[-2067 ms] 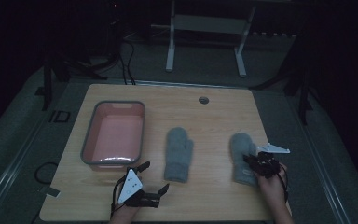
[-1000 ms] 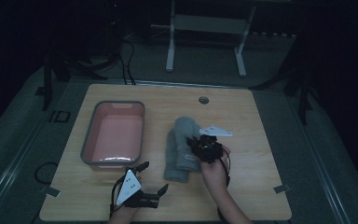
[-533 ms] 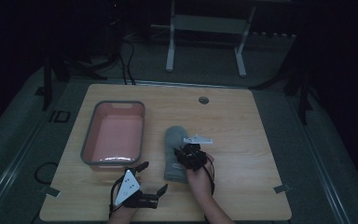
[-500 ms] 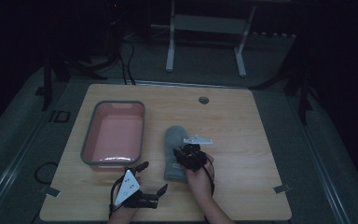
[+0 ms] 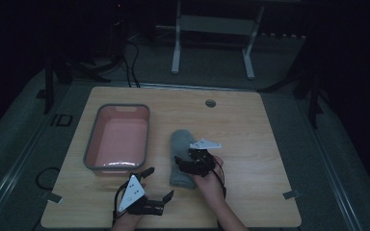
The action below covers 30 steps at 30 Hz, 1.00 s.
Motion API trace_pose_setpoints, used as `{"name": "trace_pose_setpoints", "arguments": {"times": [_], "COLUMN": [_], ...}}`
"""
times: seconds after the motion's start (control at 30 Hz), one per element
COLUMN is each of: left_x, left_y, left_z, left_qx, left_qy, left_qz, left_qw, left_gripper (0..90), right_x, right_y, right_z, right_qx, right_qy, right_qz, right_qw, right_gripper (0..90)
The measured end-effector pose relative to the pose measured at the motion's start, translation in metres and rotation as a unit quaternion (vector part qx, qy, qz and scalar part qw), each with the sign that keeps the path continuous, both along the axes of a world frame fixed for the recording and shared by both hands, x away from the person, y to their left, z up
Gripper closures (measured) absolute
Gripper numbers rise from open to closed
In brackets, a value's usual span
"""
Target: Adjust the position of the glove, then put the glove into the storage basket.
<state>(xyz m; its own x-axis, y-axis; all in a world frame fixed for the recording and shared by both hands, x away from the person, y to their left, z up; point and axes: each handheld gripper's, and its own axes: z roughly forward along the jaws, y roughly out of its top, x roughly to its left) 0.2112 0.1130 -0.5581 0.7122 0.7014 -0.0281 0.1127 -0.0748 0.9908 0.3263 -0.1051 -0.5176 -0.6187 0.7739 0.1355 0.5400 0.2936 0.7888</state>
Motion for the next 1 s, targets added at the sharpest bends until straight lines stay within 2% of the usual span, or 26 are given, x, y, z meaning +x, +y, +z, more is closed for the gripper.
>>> {"name": "trace_pose_setpoints", "arguments": {"times": [0.07, 0.1, 0.13, 0.17, 0.2, 0.23, 0.27, 0.3, 0.33, 0.37, 0.43, 0.5, 0.53, 0.6, 0.63, 0.67, 0.7, 0.77, 0.83, 0.87, 0.9, 0.93, 0.97, 1.0], "left_x": [0.0, 0.0, 0.0, 0.001, 0.002, 0.004, 0.006, 0.006, 0.009, 0.014, 0.021, 0.03, 0.034, 0.045, 0.045, 0.06, 0.067, 0.082, 0.093, 0.099, 0.105, 0.111, 0.117, 0.123], "left_y": [-0.002, -0.002, -0.004, -0.006, -0.007, -0.008, -0.009, -0.009, -0.01, -0.011, -0.012, -0.016, -0.018, -0.024, -0.024, -0.031, -0.036, -0.046, -0.054, -0.057, -0.06, -0.061, -0.062, -0.062], "left_z": [0.002, 0.002, 0.005, 0.009, 0.011, 0.014, 0.018, 0.018, 0.022, 0.031, 0.04, 0.05, 0.054, 0.064, 0.064, 0.072, 0.074, 0.075, 0.073, 0.071, 0.068, 0.065, 0.061, 0.057], "left_qx": [0.004, 0.004, 0.001, 0.0, 0.001, 0.007, 0.003, 0.003, 0.002, -0.003, -0.002, 0.007, 0.009, 0.03, 0.03, 0.046, 0.059, 0.097, 0.132, 0.154, 0.166, 0.173, 0.181, 0.18], "left_qy": [0.011, 0.011, 0.023, 0.029, 0.033, 0.041, 0.052, 0.052, 0.064, 0.083, 0.104, 0.122, 0.123, 0.139, 0.139, 0.161, 0.177, 0.211, 0.219, 0.219, 0.222, 0.228, 0.236, 0.248], "left_qz": [0.002, 0.002, 0.008, 0.007, 0.01, 0.015, 0.016, 0.016, 0.015, 0.013, 0.014, 0.019, 0.027, 0.039, 0.039, 0.034, 0.035, 0.045, 0.055, 0.062, 0.069, 0.077, 0.084, 0.092], "left_qw": [0.9999, 0.9999, 0.9997, 0.9996, 0.9994, 0.999, 0.9985, 0.9985, 0.9979, 0.9965, 0.9945, 0.9924, 0.992, 0.9891, 0.9891, 0.9854, 0.9818, 0.9715, 0.9652, 0.9614, 0.9583, 0.9551, 0.9512, 0.9474], "left_gripper": [1.7, 1.7, 1.7, 1.7, 1.7, 1.7, 1.7, 1.8, 1.8, 1.8, 5.6, 6.0, 6.0, 9.8, 11.7, 11.7, 13.7, 15.3, 19.8, 22.4, 26.5, 30.6, 33.6, 35.3], "right_x": [-0.004, -0.005, -0.005, -0.005, -0.004, -0.004, -0.004, -0.004, -0.003, 0.0, 0.002, 0.005, 0.006, 0.008, 0.008, 0.008, 0.009, 0.012, 0.013, 0.014, 0.014, 0.016, 0.017, 0.018], "right_y": [-0.006, -0.011, -0.015, -0.019, -0.025, -0.03, -0.035, -0.035, -0.041, -0.052, -0.061, -0.07, -0.074, -0.08, -0.08, -0.081, -0.082, -0.081, -0.078, -0.076, -0.073, -0.069, -0.066, -0.062], "right_z": [0.005, 0.008, 0.011, 0.012, 0.015, 0.017, 0.018, 0.018, 0.02, 0.022, 0.023, 0.023, 0.023, 0.024, 0.024, 0.024, 0.025, 0.025, 0.025, 0.024, 0.023, 0.02, 0.017, 0.014], "right_qx": [0.004, 0.014, 0.019, 0.021, 0.018, 0.017, 0.018, 0.018, 0.009, -0.003, 0.0, -0.01, -0.01, -0.009, -0.009, -0.012, -0.004, -0.006, -0.008, -0.014, -0.02, -0.023, -0.026, -0.03], "right_qy": [-0.033, -0.046, -0.055, -0.055, -0.056, -0.064, -0.075, -0.075, -0.089, -0.094, -0.077, -0.046, -0.036, -0.013, -0.013, -0.011, -0.008, 0.001, 0.002, 0.001, 0.001, 0.004, 0.009, 0.016], "right_qz": [0.001, 0.015, 0.016, 0.025, 0.039, 0.045, 0.051, 0.051, 0.05, 0.055, 0.05, 0.046, 0.042, 0.038, 0.038, 0.034, 0.031, 0.031, 0.037, 0.033, 0.034, 0.038, 0.039, 0.039], "right_qw": [0.9995, 0.9987, 0.9982, 0.9979, 0.9975, 0.9968, 0.9957, 0.9957, 0.9947, 0.9941, 0.9957, 0.9978, 0.9984, 0.9992, 0.9992, 0.9993, 0.9995, 0.9995, 0.9993, 0.9994, 0.9992, 0.999, 0.9989, 0.9986], "right_gripper": [13.1, 11.7, 15.0, 11.9, 13.3, 13.6, 13.1, 13.1, 13.2, 14.1, 16.2, 15.5, 14.6, 11.4, 11.4, 11.4, 11.3, 15.1, 23.8, 31.9, 38.1, 40.1, 44.7, 46.1]}}
